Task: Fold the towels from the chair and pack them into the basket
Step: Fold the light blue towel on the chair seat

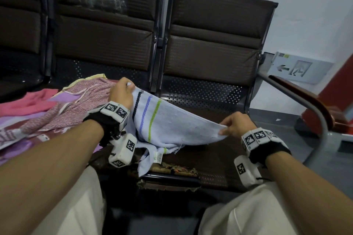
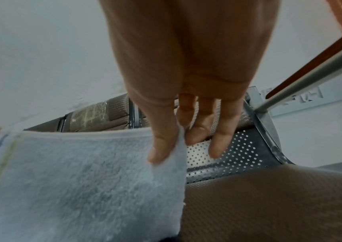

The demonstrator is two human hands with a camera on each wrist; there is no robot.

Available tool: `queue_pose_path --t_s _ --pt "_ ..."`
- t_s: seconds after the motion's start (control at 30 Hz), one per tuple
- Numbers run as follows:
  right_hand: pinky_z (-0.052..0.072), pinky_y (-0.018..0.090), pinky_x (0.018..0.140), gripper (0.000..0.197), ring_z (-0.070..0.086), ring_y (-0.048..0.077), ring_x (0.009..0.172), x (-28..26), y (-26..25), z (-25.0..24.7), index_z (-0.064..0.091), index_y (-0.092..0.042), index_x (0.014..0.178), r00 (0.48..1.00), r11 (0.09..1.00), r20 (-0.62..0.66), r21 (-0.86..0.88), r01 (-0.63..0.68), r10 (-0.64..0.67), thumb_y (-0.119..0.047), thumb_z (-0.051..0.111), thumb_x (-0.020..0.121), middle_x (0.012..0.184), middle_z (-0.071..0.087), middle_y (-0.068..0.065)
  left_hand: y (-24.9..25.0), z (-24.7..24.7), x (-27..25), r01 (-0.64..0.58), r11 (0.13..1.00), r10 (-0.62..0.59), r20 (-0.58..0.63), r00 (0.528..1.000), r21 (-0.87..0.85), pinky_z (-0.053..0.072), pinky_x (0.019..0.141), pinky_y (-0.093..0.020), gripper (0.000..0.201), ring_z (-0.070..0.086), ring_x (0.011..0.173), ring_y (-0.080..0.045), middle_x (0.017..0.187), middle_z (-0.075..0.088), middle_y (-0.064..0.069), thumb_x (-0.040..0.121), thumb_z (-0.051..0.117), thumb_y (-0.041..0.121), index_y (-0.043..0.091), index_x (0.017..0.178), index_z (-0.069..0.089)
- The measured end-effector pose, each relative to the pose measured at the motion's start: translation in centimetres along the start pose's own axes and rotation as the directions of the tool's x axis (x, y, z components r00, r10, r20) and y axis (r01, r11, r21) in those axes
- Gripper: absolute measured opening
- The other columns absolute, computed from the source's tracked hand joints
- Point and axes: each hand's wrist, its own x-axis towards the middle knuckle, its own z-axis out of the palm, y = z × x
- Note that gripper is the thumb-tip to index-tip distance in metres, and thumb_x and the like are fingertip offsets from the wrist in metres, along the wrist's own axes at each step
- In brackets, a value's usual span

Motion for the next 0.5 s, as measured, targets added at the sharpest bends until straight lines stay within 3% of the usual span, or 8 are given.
queue_pose_path --t_s 0.13,0.2,0.3,0.4,0.5 --pt "0.04 0.017 0.054 0.015 0.056 0.004 0.062 0.5 0.2 -0.5 0.071 -0.025 0.063 0.981 0.965 -0.188 0.263 -0.002 0.053 -0.029 0.085 0.066 0.058 0.064 -0.013 1.0 -0.4 0.2 0.003 0.996 -0.008 -0.057 0.998 -0.093 0.026 0.065 -0.022 0.019 0.047 0.084 -0.02 0.088 0.053 -0.008 0.097 0.043 0.012 0.0 0.098 0.057" --pt "0.042 0.023 0.058 0.019 0.054 0.007 0.06 0.5 0.1 -1.1 0.068 -0.025 0.06 0.939 0.884 -0.334 0.459 0.09 0.078 -0.032 0.08 0.073 0.055 0.06 -0.015 1.7 -0.9 0.5 0.005 0.989 -0.019 -0.094 0.995 -0.144 0.025 0.064 -0.02 0.019 0.047 0.085 -0.02 0.09 0.053 -0.008 0.096 0.043 0.012 -0.001 0.099 0.058" --pt "0.044 0.034 0.07 0.019 0.053 0.013 0.068 0.5 -1.2 -2.6 0.064 -0.02 0.065 0.864 0.705 -0.471 0.674 0.221 0.178 -0.025 0.07 0.082 0.065 0.059 -0.005 3.2 -1.5 0.6 0.004 0.984 -0.027 -0.127 0.991 -0.181 0.032 0.072 -0.026 0.02 0.053 0.092 -0.025 0.098 0.061 -0.013 0.096 0.043 0.014 0.002 0.1 0.059" --pt "0.04 0.026 0.068 0.019 0.047 0.006 0.063 0.4 -3.1 -4.5 0.058 -0.016 0.068 0.775 0.641 -0.57 0.708 0.295 0.273 -0.023 0.063 0.085 0.067 0.055 -0.005 5.5 -2.2 0.6 -0.009 0.974 -0.026 -0.149 0.989 -0.226 0.034 0.076 -0.029 0.022 0.055 0.101 -0.03 0.107 0.063 -0.016 0.096 0.043 0.015 0.002 0.103 0.06" --pt "0.037 0.016 0.056 0.018 0.042 0.005 0.059 -0.1 -4.5 -6.9 0.06 -0.009 0.075 0.675 0.647 -0.673 0.665 0.373 0.302 -0.023 0.064 0.085 0.066 0.053 -0.002 8.3 -4.0 1.4 -0.049 0.956 -0.009 -0.195 0.981 -0.289 0.037 0.08 -0.03 0.023 0.055 0.104 -0.031 0.108 0.063 -0.017 0.097 0.044 0.017 0.002 0.105 0.06"
